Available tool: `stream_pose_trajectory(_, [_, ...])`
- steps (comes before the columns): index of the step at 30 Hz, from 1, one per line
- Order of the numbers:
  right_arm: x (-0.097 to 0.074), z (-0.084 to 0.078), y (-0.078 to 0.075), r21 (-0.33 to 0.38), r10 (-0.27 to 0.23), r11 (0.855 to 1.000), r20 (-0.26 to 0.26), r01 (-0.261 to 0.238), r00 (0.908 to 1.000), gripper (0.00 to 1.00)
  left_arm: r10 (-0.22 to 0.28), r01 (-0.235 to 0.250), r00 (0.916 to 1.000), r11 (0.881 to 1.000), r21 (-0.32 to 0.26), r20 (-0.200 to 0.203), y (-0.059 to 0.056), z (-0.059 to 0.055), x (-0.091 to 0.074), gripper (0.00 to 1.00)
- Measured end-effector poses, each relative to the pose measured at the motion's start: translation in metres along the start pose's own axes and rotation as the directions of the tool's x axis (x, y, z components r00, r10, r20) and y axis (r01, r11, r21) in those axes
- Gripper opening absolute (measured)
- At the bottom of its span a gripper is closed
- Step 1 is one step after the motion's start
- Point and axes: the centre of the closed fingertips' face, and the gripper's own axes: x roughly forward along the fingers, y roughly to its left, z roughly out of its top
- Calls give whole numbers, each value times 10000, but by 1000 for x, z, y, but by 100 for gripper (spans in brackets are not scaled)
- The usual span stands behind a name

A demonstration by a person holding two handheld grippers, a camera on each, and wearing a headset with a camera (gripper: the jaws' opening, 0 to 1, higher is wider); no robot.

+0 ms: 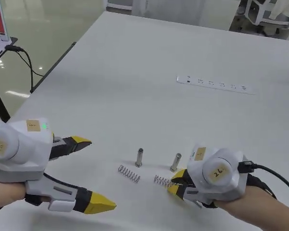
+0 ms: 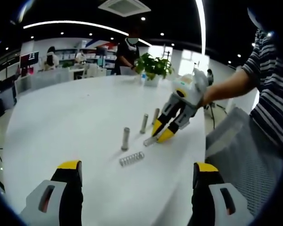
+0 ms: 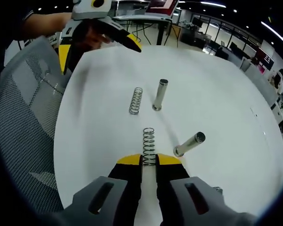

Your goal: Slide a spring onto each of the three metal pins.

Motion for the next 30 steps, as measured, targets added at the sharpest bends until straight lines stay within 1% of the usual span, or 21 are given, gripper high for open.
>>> stream_pose_trajectory(1, [0, 1, 1, 187, 51, 9998, 86, -53, 10000, 8, -20, 20, 10000, 10000, -5, -28, -1, -1, 0, 95])
stream_pose_trajectory(4, [-1, 1, 2, 74, 156, 9999, 25, -156, 9999, 8, -101, 102, 9999, 9999, 16, -113, -4, -3, 1, 95])
stream_pose_trajectory(12, [-23, 10, 0, -224, 80, 9997, 345, -72, 9994, 8, -351, 352, 9993, 9993, 77, -135, -11, -1, 4, 94])
stream_pose_trajectory(14, [-30, 11, 0, -372, 108, 9993, 378, -94, 9992, 8, -631, 631, 9980, 9980, -67, 10, -17, 2, 6, 95])
stream_pose_trajectory(18, [-41, 11, 2, -734, 180, 9972, 399, -150, 9990, 8, -1049, 1049, 9945, 9945, -71, -38, -27, 3, 9, 90])
stream_pose_trajectory(21, [-49, 12, 3, -931, 155, 9956, 404, -117, 9991, 8, -1221, 1220, 9925, 9925, -48, -96, -32, 3, 12, 87])
stream_pose_trajectory(24, [-55, 14, 6, -1075, 256, 9940, 474, -203, 9985, 8, -1521, 1520, 9883, 9883, -80, -130, -39, 4, 15, 82])
stream_pose_trajectory(25, [-58, 15, 8, -1211, 292, 9924, 475, -233, 9984, 8, -1611, 1610, 9869, 9869, -48, -105, -42, 6, 17, 82])
stream_pose_trajectory(28, [-63, 17, 13, -1554, 403, 9873, 477, -324, 9980, 8, -1877, 1879, 9820, 9822, 79, -198, -49, 7, 22, 79])
stream_pose_trajectory(30, [-66, 17, 16, -1907, 495, 9808, 460, -399, 9977, 8, -1990, 1994, 9798, 9798, 161, -198, -52, 9, 25, 77])
